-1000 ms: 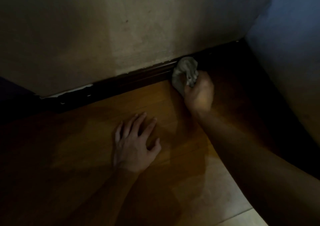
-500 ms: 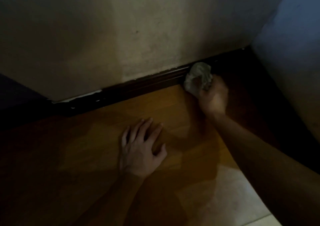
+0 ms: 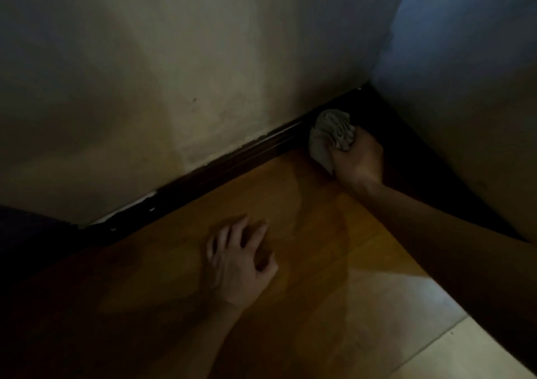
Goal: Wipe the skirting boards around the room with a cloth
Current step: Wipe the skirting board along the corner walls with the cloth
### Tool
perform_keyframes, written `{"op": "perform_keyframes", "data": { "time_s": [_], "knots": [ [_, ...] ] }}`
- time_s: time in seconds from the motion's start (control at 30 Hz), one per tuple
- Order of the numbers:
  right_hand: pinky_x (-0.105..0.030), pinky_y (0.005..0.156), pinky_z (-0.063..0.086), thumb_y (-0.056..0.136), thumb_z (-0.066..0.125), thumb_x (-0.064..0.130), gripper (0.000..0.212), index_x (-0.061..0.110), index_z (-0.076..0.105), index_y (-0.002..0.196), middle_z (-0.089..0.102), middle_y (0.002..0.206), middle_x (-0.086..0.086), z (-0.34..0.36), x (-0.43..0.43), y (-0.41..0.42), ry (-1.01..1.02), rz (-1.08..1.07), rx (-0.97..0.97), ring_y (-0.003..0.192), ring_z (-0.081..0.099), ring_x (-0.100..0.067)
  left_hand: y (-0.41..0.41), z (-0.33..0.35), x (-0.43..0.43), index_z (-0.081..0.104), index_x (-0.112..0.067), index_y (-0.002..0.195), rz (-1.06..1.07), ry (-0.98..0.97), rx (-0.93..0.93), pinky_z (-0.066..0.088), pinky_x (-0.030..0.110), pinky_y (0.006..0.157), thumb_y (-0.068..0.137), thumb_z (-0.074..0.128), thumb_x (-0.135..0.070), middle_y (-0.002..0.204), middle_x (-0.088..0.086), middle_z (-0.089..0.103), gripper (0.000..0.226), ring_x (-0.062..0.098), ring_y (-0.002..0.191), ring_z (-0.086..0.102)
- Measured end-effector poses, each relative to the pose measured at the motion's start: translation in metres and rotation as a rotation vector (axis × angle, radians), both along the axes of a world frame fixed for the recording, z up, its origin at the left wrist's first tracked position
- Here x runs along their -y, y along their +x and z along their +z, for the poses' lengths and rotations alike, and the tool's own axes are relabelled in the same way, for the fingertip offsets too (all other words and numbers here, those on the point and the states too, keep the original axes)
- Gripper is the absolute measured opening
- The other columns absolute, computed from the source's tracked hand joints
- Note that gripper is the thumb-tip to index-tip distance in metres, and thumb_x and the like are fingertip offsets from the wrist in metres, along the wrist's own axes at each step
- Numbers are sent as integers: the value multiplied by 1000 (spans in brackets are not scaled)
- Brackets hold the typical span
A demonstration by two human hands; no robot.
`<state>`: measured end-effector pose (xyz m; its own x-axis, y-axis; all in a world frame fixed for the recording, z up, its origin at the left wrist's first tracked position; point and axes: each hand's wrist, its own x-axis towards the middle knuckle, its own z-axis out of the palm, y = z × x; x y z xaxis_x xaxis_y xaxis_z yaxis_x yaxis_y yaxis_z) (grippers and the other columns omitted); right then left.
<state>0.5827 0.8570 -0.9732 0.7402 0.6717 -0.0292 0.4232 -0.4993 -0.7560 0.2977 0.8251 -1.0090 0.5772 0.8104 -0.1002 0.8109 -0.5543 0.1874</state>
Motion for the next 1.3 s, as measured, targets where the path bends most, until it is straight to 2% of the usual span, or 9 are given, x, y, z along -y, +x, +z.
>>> {"op": "perform_keyframes", "data": {
  "time_s": [0.07, 0.17, 0.27, 0.47, 0.63, 0.8, 0.97, 1.03, 1.3],
  "knots": [
    [-25, 73, 44, 73, 55, 65, 54, 20, 67, 101, 68, 98, 0, 16, 6, 5, -47, 38, -20, 88, 63, -17, 12, 6, -25, 38, -46, 147, -238, -84, -7, 31, 46, 111, 86, 38, -65, 152, -10, 38, 64, 20, 135, 39],
    [-33, 81, 52, 85, 63, 46, 33, 19, 66, 104, 69, 101, -1, 36, 23, 7, -108, 130, -13, 95, 65, -19, 30, 11, -56, 20, -53, 153, -482, -218, -56, 19, 39, 120, 90, 32, -64, 162, -18, 15, 65, 11, 147, 13],
    [-39, 85, 54, 88, 64, 40, 28, 19, 64, 108, 68, 104, -3, 44, 45, -3, -158, 136, 7, 99, 65, -22, 32, 5, -66, 24, -49, 155, -548, -166, -45, 15, 43, 123, 94, 37, -57, 165, -13, 18, 63, 12, 152, 11],
    [-40, 77, 52, 89, 66, 35, 28, 16, 58, 109, 63, 106, -4, 25, 68, -16, -103, 71, 42, 97, 61, -23, 34, -3, -68, 35, -47, 151, -511, -105, -30, 19, 47, 122, 88, 45, -55, 163, -10, 26, 64, 14, 150, 21],
    [-38, 78, 54, 89, 69, 38, 30, 17, 61, 109, 67, 104, 0, -17, 39, -33, 65, -203, -75, 96, 63, -17, 36, -4, -66, 38, -47, 150, -504, -81, -49, 20, 49, 120, 84, 46, -55, 163, -6, 31, 66, 17, 150, 25],
    [-7, 66, 38, 88, 68, 34, 25, 21, 65, 109, 68, 106, 1, -43, -5, -27, 176, -305, -83, 93, 62, -9, 34, -11, -68, 44, -44, 146, -534, -24, 30, 22, 50, 117, 81, 50, -53, 160, -6, 36, 66, 19, 148, 32],
    [-25, 85, 48, 89, 67, 25, 25, 15, 67, 112, 69, 113, -5, -39, -29, 14, 177, -416, -36, 104, 63, -19, 33, -18, -71, 43, -44, 145, -564, 19, 14, 20, 49, 117, 80, 50, -55, 162, -6, 33, 66, 19, 148, 30],
    [-24, 85, 47, 89, 64, 24, 26, 13, 68, 113, 69, 114, -7, -37, -30, 16, 199, -500, -33, 106, 64, -22, 33, -19, -71, 46, -43, 144, -565, 16, 13, 19, 49, 117, 81, 50, -57, 162, -6, 32, 64, 19, 149, 29],
    [-14, 83, 43, 89, 68, 28, 27, 17, 70, 114, 71, 114, 0, -30, -31, 0, 265, -485, -136, 105, 64, -11, 34, -15, -71, 48, -42, 143, -570, -16, -13, 22, 51, 117, 79, 51, -58, 163, -6, 30, 67, 19, 149, 28]
  ]
}}
